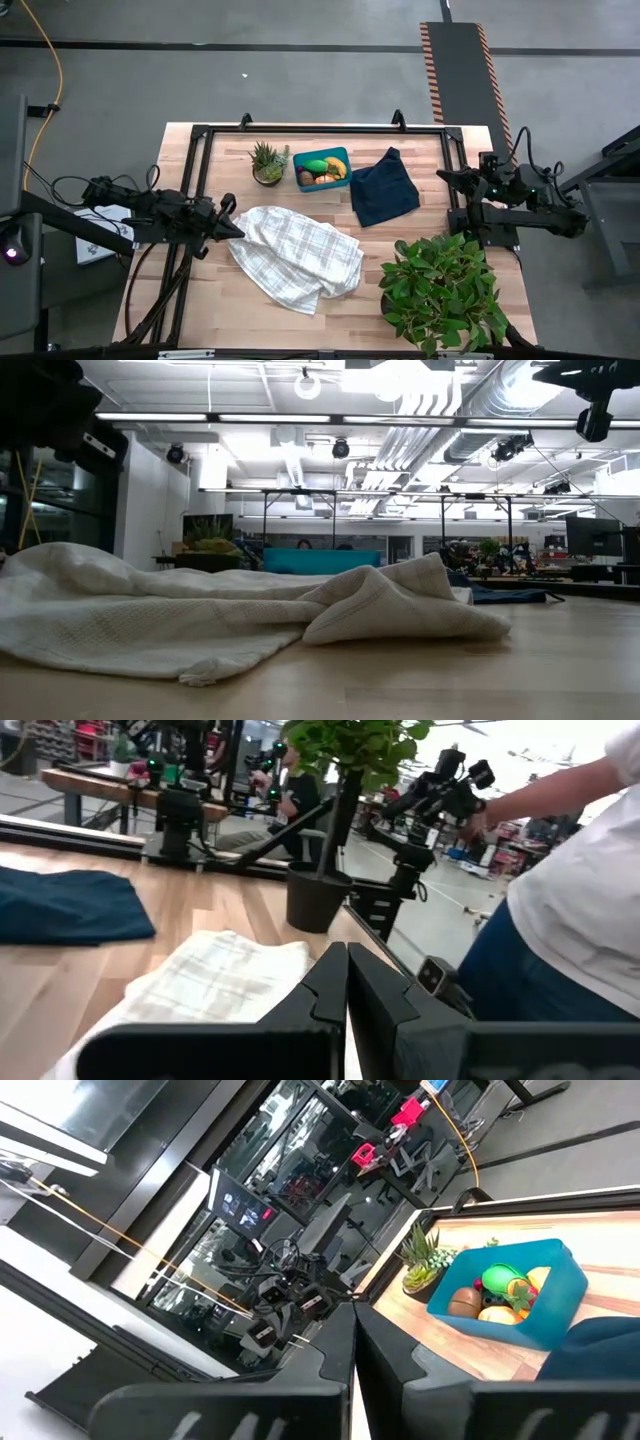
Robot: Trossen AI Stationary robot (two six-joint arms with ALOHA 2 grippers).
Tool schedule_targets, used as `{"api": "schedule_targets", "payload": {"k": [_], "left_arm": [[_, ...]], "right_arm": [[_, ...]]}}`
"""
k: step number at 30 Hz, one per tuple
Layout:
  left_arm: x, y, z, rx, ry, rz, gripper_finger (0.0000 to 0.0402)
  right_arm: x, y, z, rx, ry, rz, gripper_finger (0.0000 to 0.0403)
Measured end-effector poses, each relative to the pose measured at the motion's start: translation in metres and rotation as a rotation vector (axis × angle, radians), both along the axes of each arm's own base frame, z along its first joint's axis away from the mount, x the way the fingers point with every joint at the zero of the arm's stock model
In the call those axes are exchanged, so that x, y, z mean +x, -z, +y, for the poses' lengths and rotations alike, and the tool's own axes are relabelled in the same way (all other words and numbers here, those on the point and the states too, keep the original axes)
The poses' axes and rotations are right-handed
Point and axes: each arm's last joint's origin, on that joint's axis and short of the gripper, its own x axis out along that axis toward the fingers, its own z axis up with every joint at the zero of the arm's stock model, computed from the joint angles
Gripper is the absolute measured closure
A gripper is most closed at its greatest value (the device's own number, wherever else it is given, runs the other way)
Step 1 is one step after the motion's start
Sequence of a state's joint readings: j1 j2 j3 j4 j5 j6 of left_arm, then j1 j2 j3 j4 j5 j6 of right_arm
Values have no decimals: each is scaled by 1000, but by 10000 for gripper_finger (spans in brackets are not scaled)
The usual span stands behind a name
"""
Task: Pick and placing Produce into tupperware
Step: Return to Home Position
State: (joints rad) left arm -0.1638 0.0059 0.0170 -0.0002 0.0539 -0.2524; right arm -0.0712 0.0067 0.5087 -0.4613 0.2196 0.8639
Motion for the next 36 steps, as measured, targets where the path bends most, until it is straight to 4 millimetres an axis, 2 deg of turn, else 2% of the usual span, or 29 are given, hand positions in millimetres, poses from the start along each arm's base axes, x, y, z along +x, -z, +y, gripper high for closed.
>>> {"api": "schedule_targets", "payload": {"k": [7, 12, 18, 26, 30, 36], "left_arm": [[0, -1, -1, -14, 18, -2, 402], [0, 0, 1, -34, -20, 9, 402], [0, 0, 1, -40, -20, 10, 401], [0, 0, 1, -41, -20, 10, 401], [0, 0, 1, -40, -20, 10, 401], [0, 0, 1, -41, -20, 10, 401]], "right_arm": [[0, -1, 0, -10, -16, -8, 403], [-1, -13, 3, -62, -109, -126, 403], [-7, -33, 8, -219, -218, -313, 403], [-24, -55, 12, -488, -229, -368, 403], [-29, -59, 14, -576, -264, -387, 403], [-27, -55, 15, -635, -314, -343, 403]]}}
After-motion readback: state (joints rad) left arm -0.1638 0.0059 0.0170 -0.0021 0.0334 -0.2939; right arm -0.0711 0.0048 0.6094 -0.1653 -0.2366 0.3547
